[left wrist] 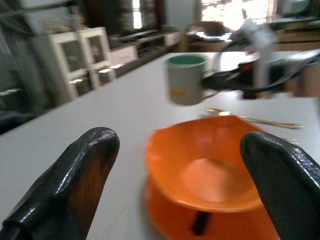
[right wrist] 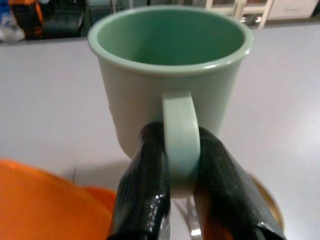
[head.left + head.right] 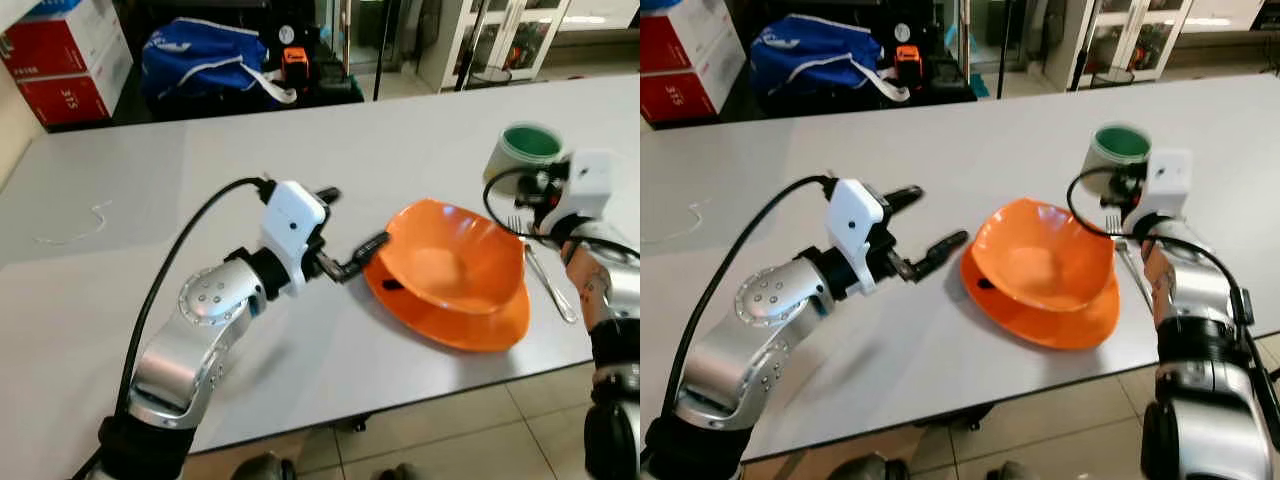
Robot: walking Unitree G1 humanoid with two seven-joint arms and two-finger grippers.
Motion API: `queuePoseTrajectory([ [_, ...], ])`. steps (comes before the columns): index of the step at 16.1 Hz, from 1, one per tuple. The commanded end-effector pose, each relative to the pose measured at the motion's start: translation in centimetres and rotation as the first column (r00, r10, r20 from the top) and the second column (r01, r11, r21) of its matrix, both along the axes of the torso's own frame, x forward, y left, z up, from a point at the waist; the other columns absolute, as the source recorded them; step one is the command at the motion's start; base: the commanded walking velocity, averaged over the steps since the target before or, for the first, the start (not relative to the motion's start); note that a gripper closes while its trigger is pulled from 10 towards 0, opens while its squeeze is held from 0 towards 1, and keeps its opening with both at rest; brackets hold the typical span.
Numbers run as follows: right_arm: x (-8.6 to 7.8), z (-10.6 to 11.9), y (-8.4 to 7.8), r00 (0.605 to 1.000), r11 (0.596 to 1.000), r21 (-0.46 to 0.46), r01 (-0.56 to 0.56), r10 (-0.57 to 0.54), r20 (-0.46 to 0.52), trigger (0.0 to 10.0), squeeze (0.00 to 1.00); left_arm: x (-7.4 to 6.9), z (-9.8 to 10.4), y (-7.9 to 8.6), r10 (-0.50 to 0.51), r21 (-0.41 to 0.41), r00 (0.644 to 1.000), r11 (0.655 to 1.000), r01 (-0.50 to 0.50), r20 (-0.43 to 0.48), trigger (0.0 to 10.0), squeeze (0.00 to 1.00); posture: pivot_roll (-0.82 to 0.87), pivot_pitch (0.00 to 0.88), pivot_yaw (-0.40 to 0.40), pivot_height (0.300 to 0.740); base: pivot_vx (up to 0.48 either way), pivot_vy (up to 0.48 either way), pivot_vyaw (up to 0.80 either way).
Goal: Setting the table
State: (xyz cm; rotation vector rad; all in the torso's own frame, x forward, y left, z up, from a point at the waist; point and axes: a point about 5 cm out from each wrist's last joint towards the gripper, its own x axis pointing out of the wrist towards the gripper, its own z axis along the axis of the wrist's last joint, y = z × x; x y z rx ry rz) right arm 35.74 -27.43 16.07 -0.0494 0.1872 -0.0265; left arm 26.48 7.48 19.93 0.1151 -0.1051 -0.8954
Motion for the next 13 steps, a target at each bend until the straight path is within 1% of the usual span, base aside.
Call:
queuePoseTrajectory([
  [1, 0.7, 0.9, 0.0, 0.999, 0.999, -0.036, -0.030, 0.031, 0.027, 10.0, 0.00, -0.5, 0.8, -0.8, -0.077, 0.003, 0.997, 0.997, 0.077, 0.010, 10.0, 0.00, 0.04, 0.075, 0.017, 0.740, 0.000, 0.000, 0.00],
  [2, 1.0, 0.7, -0.2, 0.999, 0.998, -0.059, -0.036, 0.036, 0.011, 10.0, 0.00, -0.5, 1.0, -1.4, -0.097, 0.022, 0.995, 0.995, 0.096, 0.017, 10.0, 0.00, 0.05, 0.089, 0.016, 0.740, 0.000, 0.000, 0.00],
  [3, 1.1, 0.7, -0.3, 0.999, 0.997, -0.064, -0.037, 0.037, 0.008, 10.0, 0.00, -0.5, 1.0, -1.4, -0.098, 0.027, 0.995, 0.995, 0.098, 0.019, 10.0, 0.00, 0.05, 0.089, 0.016, 0.740, 0.000, 0.000, 0.00],
  [4, 1.2, 0.8, -0.4, 1.000, 0.997, -0.077, -0.028, 0.028, 0.008, 10.0, 0.00, -0.3, 1.2, -1.5, -0.088, 0.030, 0.996, 0.996, 0.087, 0.024, 10.0, 0.00, 0.07, 0.109, 0.020, 0.740, 0.000, 0.000, 0.00],
  [5, 1.6, 1.1, -0.8, 1.000, 0.995, -0.099, -0.016, 0.017, 0.008, 10.0, 0.00, -0.2, 1.6, -1.4, -0.069, 0.036, 0.997, 0.997, 0.068, 0.031, 10.0, 0.00, 0.08, 0.123, 0.022, 0.740, 0.000, 0.000, 0.00],
  [8, 1.9, 1.4, -1.0, 1.000, 0.992, -0.125, -0.011, 0.012, 0.004, 10.0, 0.00, -0.4, 1.7, -0.9, -0.058, 0.050, 0.998, 0.997, 0.057, 0.016, 10.0, 0.00, 0.10, 0.139, 0.026, 0.740, 0.000, 0.000, 0.00],
  [10, 2.0, 1.5, -1.4, 1.000, 0.993, -0.114, 0.011, -0.011, 0.005, 10.0, 0.00, -0.5, 1.7, -0.8, -0.055, 0.056, 0.998, 0.997, 0.054, 0.010, 10.0, 0.00, 0.12, 0.155, 0.031, 0.740, 0.000, 0.000, 0.00],
  [13, 2.1, 1.3, -1.6, 0.999, 0.994, -0.109, 0.024, -0.028, -0.032, 10.0, 0.00, -0.7, 2.1, -0.6, -0.050, 0.062, 0.999, 0.997, 0.050, 0.007, 10.0, 0.00, 0.14, 0.172, 0.029, 0.740, 0.000, 0.000, 0.00],
])
